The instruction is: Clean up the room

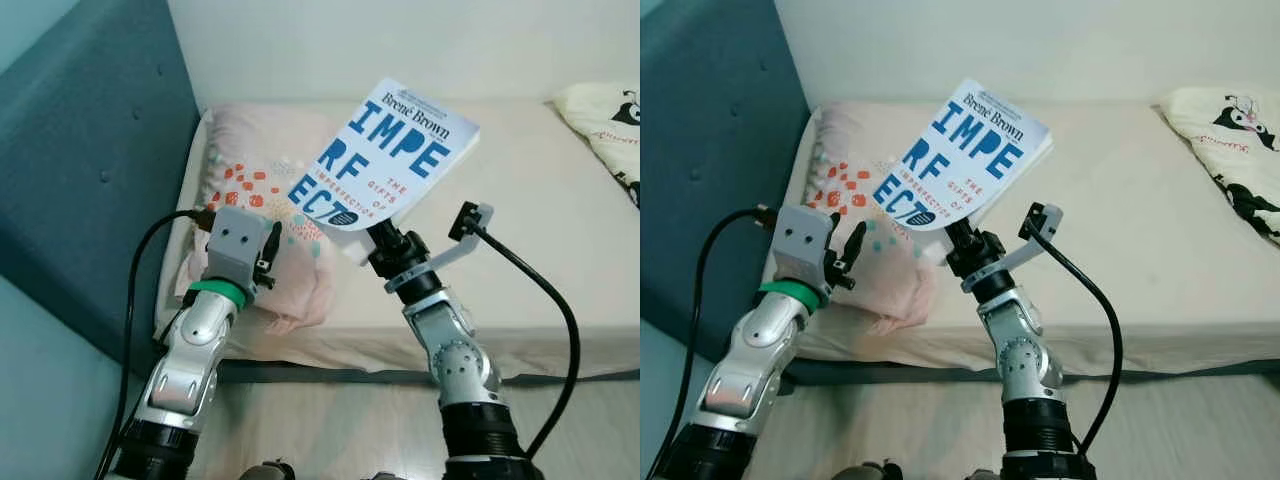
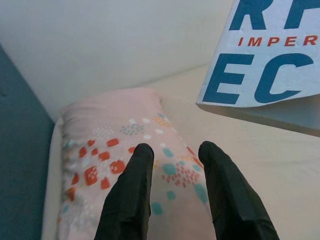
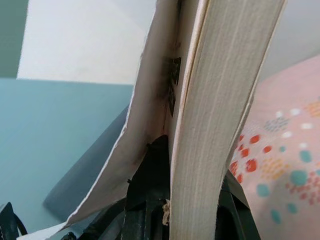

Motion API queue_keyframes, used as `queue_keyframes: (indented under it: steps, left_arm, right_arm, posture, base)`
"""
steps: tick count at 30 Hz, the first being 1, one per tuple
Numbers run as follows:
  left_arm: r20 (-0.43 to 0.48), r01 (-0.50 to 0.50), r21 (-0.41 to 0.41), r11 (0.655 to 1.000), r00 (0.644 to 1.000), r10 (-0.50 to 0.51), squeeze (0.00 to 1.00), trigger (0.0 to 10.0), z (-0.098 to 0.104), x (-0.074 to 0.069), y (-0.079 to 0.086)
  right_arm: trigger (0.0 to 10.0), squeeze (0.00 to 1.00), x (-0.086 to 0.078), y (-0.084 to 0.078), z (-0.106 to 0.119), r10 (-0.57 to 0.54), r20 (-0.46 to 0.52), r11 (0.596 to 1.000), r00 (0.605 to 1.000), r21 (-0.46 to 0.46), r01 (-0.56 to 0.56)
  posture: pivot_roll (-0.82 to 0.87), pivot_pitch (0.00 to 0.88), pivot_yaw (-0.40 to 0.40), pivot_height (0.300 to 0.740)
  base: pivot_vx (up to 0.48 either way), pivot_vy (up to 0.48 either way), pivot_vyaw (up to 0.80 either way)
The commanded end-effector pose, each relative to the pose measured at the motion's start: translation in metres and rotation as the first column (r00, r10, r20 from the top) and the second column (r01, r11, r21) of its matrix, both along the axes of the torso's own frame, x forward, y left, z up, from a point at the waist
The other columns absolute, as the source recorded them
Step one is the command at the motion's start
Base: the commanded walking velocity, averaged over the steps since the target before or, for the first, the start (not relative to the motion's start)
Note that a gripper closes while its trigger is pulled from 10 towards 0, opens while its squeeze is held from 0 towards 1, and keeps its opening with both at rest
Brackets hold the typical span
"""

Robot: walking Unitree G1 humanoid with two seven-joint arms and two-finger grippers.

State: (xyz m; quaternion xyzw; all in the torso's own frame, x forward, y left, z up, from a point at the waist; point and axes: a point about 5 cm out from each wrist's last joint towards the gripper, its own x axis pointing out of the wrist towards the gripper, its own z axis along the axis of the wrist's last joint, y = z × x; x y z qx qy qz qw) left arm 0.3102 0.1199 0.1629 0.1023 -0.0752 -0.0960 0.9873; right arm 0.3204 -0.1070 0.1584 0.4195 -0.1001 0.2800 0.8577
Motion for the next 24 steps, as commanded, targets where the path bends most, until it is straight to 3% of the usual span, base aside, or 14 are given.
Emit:
queue_keyframes:
  steps: [1,16,24]
  left_arm:
    - [-0.012,0.002,0.001,1.0,1.0,-0.002,0.0,10.0,-0.0038,0.0015,0.0001]
    - [0.015,-0.028,-0.016,0.999,0.999,0.028,0.0,10.0,0.0,0.0033,0.0024]
    - [0.028,-0.034,-0.02,0.999,0.999,0.034,0.0,10.0,0.0016,0.0052,0.0034]
  right_arm:
    - [10.0,0.0,0.0007,-0.0014,0.0093,0.0,0.046,1.0,0.999,0.009,0.0]
    - [10.0,0.0,0.0064,0.0028,0.0095,0.03,0.034,1.0,0.999,-0.008,-0.03]
    - [10.0,0.0,0.0065,0.003,0.0073,0.035,0.026,0.999,0.999,-0.014,-0.034]
  posture:
    - [-0.01,0.016,0.075,0.725]
    - [0.02,0.006,0.042,0.725]
    - [0.02,0.004,0.041,0.725]
  base:
    - [0.3,0.0,0.0]
    - [0.311,0.0,0.0]
    - [0.48,0.0,0.0]
